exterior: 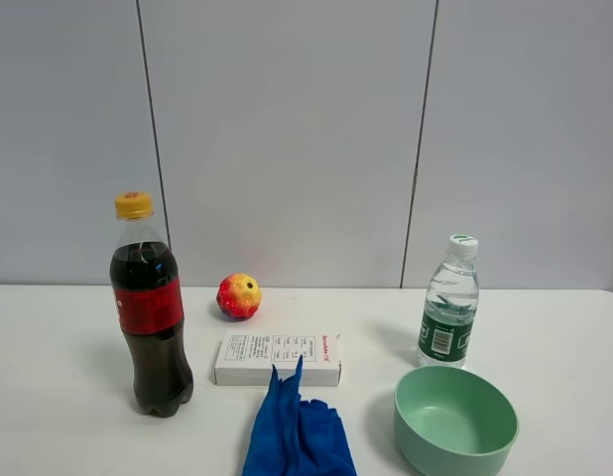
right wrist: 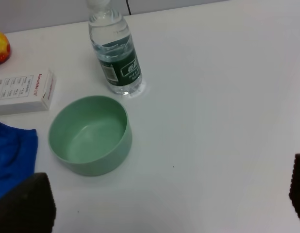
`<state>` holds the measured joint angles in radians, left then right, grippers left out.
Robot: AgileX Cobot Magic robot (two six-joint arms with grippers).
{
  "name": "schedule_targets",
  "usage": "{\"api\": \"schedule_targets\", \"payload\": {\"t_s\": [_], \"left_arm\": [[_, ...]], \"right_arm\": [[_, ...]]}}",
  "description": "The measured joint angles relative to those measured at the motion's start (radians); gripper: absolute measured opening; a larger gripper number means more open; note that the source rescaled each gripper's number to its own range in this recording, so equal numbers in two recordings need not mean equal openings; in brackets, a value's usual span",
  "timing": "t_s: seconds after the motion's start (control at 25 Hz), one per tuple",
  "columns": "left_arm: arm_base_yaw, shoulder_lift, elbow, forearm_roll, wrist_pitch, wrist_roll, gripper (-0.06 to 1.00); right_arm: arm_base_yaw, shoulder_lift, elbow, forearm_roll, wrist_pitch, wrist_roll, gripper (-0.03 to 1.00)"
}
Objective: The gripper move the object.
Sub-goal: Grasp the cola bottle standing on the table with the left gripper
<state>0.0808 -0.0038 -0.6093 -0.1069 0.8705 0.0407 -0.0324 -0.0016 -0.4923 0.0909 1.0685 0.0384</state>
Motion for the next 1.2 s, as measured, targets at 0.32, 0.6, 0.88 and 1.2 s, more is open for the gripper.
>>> {"api": "schedule_targets", "payload": {"t_s": [0.32, 0.6, 0.88, 1.2], "left_arm": [[0.000, 0.037, -0.022, -0.061, -0.096, -0.007, 1.00], [0.000, 0.280, -0.022, -0.162, -0.076, 0.030, 1.00], [0.000, 0.429, 0.010, -0.222, -0.271, 0.096, 1.00], [0.000, 0.436, 0.195, -0.228, -0.438, 0.107, 1.00]], "right_arm": [[0.000, 0.000, 0.000, 0.000, 0.000, 0.000, 1.00], [0.000, 0.000, 0.000, 0.000, 0.000, 0.000, 1.00], [0.000, 0.000, 0.000, 0.000, 0.000, 0.000, 1.00], [0.000, 0.000, 0.000, 0.000, 0.000, 0.000, 1.00]]}}
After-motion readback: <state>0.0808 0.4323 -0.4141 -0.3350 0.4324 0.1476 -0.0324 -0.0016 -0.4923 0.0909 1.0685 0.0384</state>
